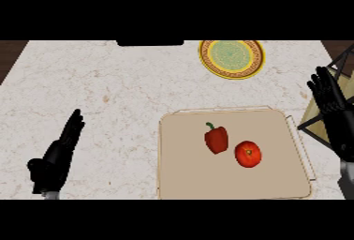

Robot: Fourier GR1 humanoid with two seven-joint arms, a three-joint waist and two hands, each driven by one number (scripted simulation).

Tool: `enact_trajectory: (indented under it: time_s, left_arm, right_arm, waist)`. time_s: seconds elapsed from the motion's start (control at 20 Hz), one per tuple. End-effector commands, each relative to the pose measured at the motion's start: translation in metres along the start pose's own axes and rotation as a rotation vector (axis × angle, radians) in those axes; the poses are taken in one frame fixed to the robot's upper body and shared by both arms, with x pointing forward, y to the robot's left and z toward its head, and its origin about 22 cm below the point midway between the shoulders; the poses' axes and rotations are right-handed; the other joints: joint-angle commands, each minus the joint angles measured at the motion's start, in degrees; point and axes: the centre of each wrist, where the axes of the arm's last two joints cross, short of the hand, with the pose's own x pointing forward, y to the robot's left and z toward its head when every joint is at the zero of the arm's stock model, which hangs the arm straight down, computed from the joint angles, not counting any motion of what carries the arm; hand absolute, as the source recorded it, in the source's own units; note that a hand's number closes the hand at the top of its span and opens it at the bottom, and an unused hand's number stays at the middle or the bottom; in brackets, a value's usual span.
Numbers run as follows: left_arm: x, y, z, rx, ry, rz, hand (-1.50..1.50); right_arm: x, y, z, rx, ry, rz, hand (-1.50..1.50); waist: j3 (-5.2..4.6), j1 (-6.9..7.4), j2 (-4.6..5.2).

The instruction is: Pick the tomato from the tray and place it in the tiered shelf

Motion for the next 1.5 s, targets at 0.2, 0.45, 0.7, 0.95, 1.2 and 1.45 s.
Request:
enact_trajectory:
  time_s: [0.2,0.45,0.7,0.95,1.2,1.45]
  left_arm:
    - [0.041,-0.036,-0.056,-0.077,-0.116,-0.028,0.0]
    - [0.037,-0.031,-0.04,-0.096,-0.113,-0.016,0.0]
    - [0.038,-0.041,-0.049,-0.16,-0.101,0.002,0.0]
    - [0.032,-0.042,-0.063,-0.139,-0.08,0.01,0.0]
    - [0.033,-0.057,-0.044,-0.136,-0.096,0.002,0.0]
    - [0.033,-0.05,-0.05,-0.149,-0.084,0.001,0.0]
  right_arm:
    - [0.017,-0.022,-0.019,0.084,0.105,-0.04,-1.5]
    - [-0.021,-0.071,0.008,-0.188,0.214,0.382,1.5]
    - [-0.08,-0.011,0.037,-0.504,0.122,0.194,-1.5]
    - [-0.076,-0.027,0.057,-0.442,-0.024,-0.013,-1.5]
    - [-0.058,-0.03,0.064,-0.123,0.108,0.135,-1.5]
    - [0.0,-0.028,0.04,-0.026,0.161,0.288,-1.5]
  waist:
    - [-0.34,0.52,-0.08]
    - [-1.19,-1.42,0.88]
    - [-0.19,0.41,0.25]
    - [-0.29,0.03,-0.1]
    - [-0.37,0.81,-0.31]
    - [-0.42,0.93,-0.28]
